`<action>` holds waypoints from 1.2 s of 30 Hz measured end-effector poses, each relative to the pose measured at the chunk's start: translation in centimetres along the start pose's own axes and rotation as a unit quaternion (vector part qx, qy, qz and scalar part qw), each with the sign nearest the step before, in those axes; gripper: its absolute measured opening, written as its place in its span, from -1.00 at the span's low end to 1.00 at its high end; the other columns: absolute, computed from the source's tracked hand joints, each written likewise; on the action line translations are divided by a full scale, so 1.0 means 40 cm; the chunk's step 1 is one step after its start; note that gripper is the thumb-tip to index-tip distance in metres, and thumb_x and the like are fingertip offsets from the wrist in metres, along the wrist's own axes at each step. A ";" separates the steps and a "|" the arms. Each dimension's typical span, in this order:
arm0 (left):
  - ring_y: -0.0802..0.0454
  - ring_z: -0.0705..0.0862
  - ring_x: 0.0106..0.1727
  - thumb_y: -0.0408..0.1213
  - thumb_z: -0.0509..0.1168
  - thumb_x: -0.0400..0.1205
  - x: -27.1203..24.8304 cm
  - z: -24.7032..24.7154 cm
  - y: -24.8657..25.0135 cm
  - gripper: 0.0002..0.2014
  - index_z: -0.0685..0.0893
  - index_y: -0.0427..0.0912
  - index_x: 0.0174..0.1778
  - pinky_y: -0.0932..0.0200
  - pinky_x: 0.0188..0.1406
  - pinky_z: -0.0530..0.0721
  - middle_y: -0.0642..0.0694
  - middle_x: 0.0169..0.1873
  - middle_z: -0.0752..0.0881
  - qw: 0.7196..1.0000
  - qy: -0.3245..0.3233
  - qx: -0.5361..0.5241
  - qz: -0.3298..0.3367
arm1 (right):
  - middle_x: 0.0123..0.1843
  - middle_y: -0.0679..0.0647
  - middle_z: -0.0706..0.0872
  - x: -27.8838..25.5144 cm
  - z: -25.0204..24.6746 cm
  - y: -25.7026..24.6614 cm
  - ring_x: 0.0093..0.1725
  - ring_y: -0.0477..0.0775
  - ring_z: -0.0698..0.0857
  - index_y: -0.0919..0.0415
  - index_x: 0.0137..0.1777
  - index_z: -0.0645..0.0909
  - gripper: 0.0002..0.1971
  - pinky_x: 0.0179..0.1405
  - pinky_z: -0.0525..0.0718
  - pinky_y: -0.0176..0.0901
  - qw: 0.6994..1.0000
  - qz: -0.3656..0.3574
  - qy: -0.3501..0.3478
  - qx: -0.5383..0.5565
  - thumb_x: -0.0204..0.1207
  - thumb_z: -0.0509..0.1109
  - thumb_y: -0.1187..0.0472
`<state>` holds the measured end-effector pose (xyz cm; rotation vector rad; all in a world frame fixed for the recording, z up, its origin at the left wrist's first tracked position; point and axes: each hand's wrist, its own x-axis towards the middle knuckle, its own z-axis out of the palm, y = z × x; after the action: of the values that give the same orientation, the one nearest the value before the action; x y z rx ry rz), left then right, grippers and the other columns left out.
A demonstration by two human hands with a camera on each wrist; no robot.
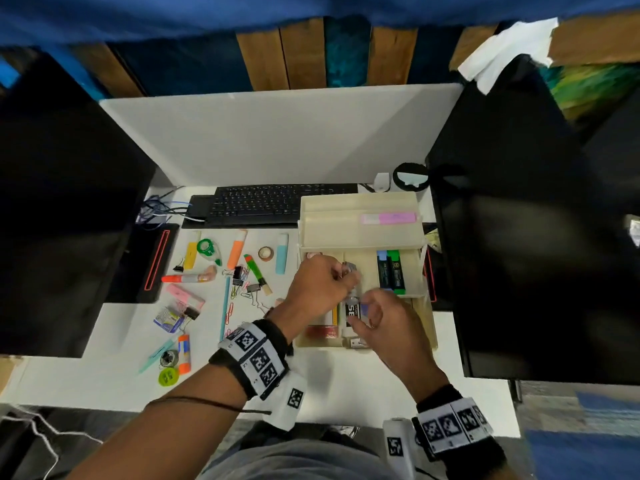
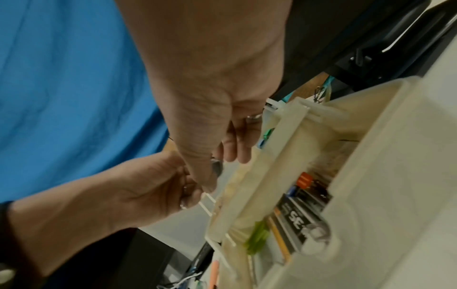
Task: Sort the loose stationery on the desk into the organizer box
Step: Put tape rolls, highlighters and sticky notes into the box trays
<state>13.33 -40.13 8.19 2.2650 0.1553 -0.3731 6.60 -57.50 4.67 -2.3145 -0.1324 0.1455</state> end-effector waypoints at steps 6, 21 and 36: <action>0.09 0.76 -0.44 -0.09 0.49 0.57 0.027 0.039 0.017 -0.68 0.72 -0.12 -0.47 0.00 -0.40 0.82 0.01 -0.49 0.77 1.000 0.005 0.013 -0.014 | -0.10 -0.09 0.73 0.072 0.024 -0.027 -0.20 -0.13 0.69 0.07 0.24 0.78 -0.62 -0.19 0.80 -0.04 0.990 -0.036 0.128 0.056 0.43 0.68 0.30; 0.00 0.69 -0.43 0.12 0.45 0.61 0.043 0.049 0.013 -0.60 0.72 -0.14 -0.36 0.21 -0.60 0.47 -0.02 -0.48 0.68 0.995 0.045 0.059 -0.063 | -0.20 -0.09 0.85 0.107 0.051 -0.014 -0.27 -0.11 0.80 0.05 0.15 0.75 -0.71 -0.26 0.82 -0.12 0.997 0.009 0.072 -0.009 0.46 0.67 0.17; 0.28 0.77 -0.03 -0.21 0.37 0.74 -0.056 -0.122 -0.206 -0.81 0.79 -0.03 0.23 0.32 0.05 0.78 0.13 0.02 0.80 0.997 0.012 -0.046 0.063 | -0.21 -0.02 0.85 0.188 0.110 -0.039 -0.38 -0.12 0.72 0.12 0.17 0.83 -0.83 -0.39 0.72 -0.17 0.992 0.020 0.113 -0.050 0.72 0.44 0.14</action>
<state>10.36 -31.02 6.05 2.1765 0.0400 -0.2661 13.33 -52.21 2.36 -2.4154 0.0230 -0.1054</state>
